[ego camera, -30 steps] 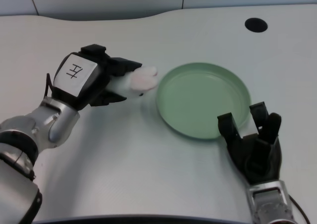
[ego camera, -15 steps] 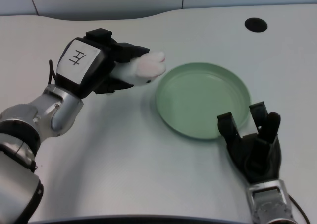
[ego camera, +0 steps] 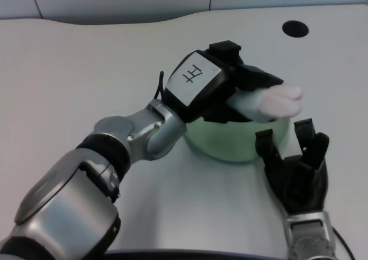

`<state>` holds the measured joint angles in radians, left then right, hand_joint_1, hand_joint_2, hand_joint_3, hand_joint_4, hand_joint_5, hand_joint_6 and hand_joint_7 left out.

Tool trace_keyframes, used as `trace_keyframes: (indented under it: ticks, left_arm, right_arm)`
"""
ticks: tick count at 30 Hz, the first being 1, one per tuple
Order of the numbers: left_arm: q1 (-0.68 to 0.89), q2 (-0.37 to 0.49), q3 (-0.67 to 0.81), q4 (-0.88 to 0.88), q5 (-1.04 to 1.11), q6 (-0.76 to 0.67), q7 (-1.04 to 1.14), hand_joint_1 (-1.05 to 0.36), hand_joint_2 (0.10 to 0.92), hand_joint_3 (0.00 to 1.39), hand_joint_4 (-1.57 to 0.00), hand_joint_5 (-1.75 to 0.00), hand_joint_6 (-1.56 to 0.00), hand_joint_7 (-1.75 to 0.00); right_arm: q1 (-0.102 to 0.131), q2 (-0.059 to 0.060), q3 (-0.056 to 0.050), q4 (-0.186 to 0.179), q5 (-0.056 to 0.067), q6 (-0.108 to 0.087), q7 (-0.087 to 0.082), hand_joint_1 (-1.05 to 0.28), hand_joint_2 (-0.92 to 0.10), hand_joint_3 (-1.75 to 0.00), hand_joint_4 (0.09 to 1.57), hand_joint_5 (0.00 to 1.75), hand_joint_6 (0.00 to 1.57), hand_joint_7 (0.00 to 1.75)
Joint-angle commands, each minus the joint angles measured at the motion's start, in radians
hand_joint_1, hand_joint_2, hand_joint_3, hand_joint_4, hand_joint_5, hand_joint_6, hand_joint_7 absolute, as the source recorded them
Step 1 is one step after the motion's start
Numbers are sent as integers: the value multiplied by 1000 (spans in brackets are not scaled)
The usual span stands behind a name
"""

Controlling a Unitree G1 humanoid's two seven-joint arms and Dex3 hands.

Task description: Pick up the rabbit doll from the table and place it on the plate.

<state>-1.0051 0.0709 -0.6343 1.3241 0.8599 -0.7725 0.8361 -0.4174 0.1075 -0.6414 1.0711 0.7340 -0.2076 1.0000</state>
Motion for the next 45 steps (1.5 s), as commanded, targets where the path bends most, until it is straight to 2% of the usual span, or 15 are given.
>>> trace_keyframes:
  ticks: [1, 2, 4, 6, 14, 17, 19, 22, 26, 28, 32, 35, 36, 39, 45]
  left_arm:
    - [8, 1, -22, 5, 16, 9, 12, -165, 807, 4, -610, -1550, -1184, -167]
    - [10, -3, -27, 6, 18, 13, 15, -165, 817, 8, -597, -1588, -1156, -220]
    - [14, -9, -34, 8, 20, 22, 19, -166, 828, 6, -585, -1639, -945, -630]
    - [19, -18, -34, 11, 16, 33, 10, -159, 832, 5, -579, -1665, -820, -863]
    - [24, -9, -58, 17, 40, 96, 25, -179, 852, 12, -570, -1581, -733, -973]
    - [25, -6, -63, 21, 41, 138, 9, -232, 845, 3, -426, -1196, -631, -775]
    - [26, -4, -63, 20, 36, 155, -10, -298, 796, 2, -312, -886, -584, -432]
    - [28, -3, -68, 20, 36, 191, -38, -429, 808, 11, -152, -714, -480, -188]
    - [30, -3, -70, 16, 34, 209, -54, -505, 826, 11, -68, -661, -416, -104]
    - [32, -3, -67, 14, 28, 212, -72, -582, 852, 18, -52, -647, -395, -79]
    - [35, -3, -67, 11, 27, 213, -77, -685, 906, 24, -55, -626, -375, -48]
    - [36, -4, -69, 10, 29, 215, -73, -713, 919, 23, -61, -617, -373, -37]
    - [38, -5, -68, 10, 27, 210, -77, -716, 920, 23, -62, -615, -373, -36]
    - [40, -7, -65, 10, 23, 201, -84, -815, 921, 118, -10, -594, -314, -12]
    - [48, -9, -35, 4, -22, 168, -144, -890, 921, 256, 1, -505, -236, -15]
  right_arm:
    - [69, 31, -9, 21, 6, -6, 1, -496, -921, -232, 739, 1746, 559, 1746]
    - [71, 31, -9, 19, 8, -7, 5, -496, -921, -233, 741, 1746, 559, 1746]
    - [76, 32, -8, 15, 7, -16, 9, -497, -921, -248, 744, 1746, 556, 1746]
    - [81, 32, -9, 11, 8, -17, 7, -498, -921, -253, 746, 1746, 555, 1746]
    - [89, 30, -10, 3, 18, -6, 5, -491, -921, -234, 764, 1746, 570, 1746]
    - [90, 27, -8, 4, 21, 2, 12, -477, -921, -244, 761, 1746, 565, 1746]
    - [92, 28, -6, 2, 20, 1, 10, -483, -921, -247, 751, 1746, 554, 1746]
    - [93, 31, -7, -2, 25, 5, 10, -482, -921, -252, 746, 1746, 549, 1746]
    - [94, 32, -8, -6, 27, 8, 9, -478, -921, -249, 743, 1746, 550, 1746]
    - [100, 32, -16, -14, 43, 28, 21, -488, -921, -220, 747, 1746, 564, 1746]
    - [121, 30, -15, -44, 45, 11, 22, -516, -921, -205, 754, 1746, 578, 1746]
    - [126, 27, -13, -54, 47, 18, 22, -522, -921, -206, 758, 1746, 581, 1746]
    - [134, 23, -15, -60, 54, 31, 27, -522, -921, -206, 759, 1746, 582, 1746]
    - [146, 17, -17, -74, 65, 52, 32, -508, -921, -201, 765, 1746, 592, 1746]
    - [151, 21, -14, -80, 64, 44, 25, -520, -921, -192, 758, 1746, 592, 1746]
